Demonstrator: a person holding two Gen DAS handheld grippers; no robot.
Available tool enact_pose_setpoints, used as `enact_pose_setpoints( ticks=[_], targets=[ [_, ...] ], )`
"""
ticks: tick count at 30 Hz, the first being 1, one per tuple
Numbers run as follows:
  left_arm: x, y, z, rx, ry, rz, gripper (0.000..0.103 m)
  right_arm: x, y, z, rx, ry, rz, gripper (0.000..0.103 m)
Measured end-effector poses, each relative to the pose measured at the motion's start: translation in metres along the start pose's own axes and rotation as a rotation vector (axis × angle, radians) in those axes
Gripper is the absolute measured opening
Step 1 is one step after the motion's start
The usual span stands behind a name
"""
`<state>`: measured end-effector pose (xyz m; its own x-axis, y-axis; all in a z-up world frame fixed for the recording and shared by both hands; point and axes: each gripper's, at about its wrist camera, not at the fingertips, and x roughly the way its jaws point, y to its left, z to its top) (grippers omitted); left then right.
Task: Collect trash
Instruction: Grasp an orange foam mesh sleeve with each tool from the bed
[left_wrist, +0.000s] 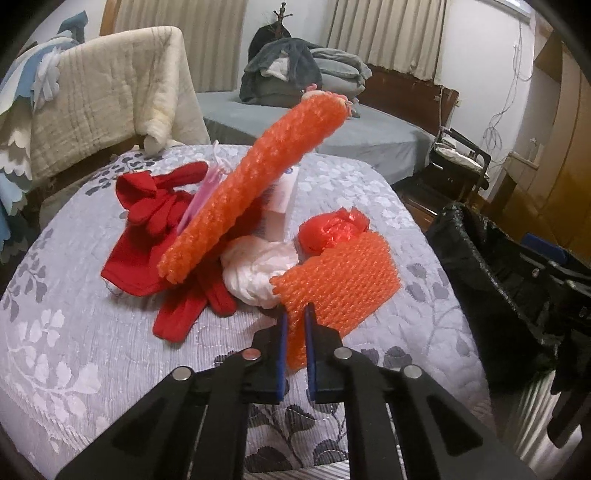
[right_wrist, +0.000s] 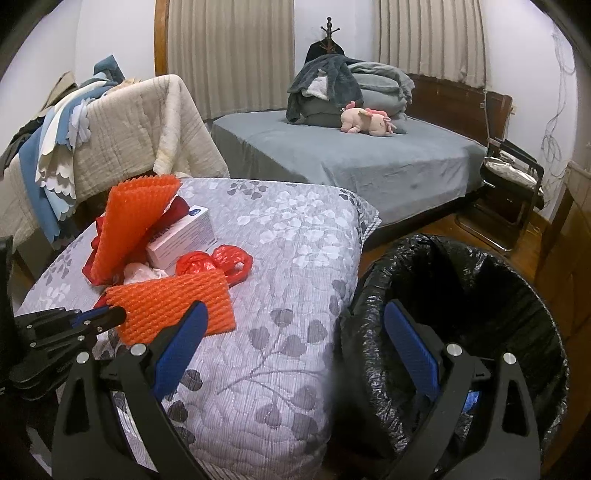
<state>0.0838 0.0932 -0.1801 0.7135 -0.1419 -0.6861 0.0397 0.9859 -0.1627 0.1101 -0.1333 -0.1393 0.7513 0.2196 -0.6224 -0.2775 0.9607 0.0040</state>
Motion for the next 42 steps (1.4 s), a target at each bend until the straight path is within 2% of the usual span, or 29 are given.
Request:
enact_pose_setpoints(
  ticks=[6, 13, 32, 36, 42],
  targets=[
    [-0.016, -0.001, 0.000, -0.002, -0.030, -0.002, 0.008, -0.003, 0.004, 0.003, 0.000, -0.009, 0.011, 0.094],
    [-0.040, 0.017, -0.009, -0.034, -0.037, 0.025, 0.008, -0.001, 0.025, 0.005, -0.024, -0.008, 0.048, 0.094],
    [-0.119, 0.103, -0.038, -0.234, -0.136, 0.242, 0.008, 0.004, 0.108, 0.024, -0.125, -0.032, 0.183, 0.094],
    [-0.120, 0.112, -0.037, -0.243, -0.153, 0.267, 0.008, 0.007, 0.122, 0.030, -0.143, -0.042, 0.197, 0.094],
    [-0.108, 0.112, -0.021, -0.230, -0.180, 0.260, 0.008, 0.022, 0.139, 0.044, -0.152, -0.043, 0.203, 0.094]
  ],
)
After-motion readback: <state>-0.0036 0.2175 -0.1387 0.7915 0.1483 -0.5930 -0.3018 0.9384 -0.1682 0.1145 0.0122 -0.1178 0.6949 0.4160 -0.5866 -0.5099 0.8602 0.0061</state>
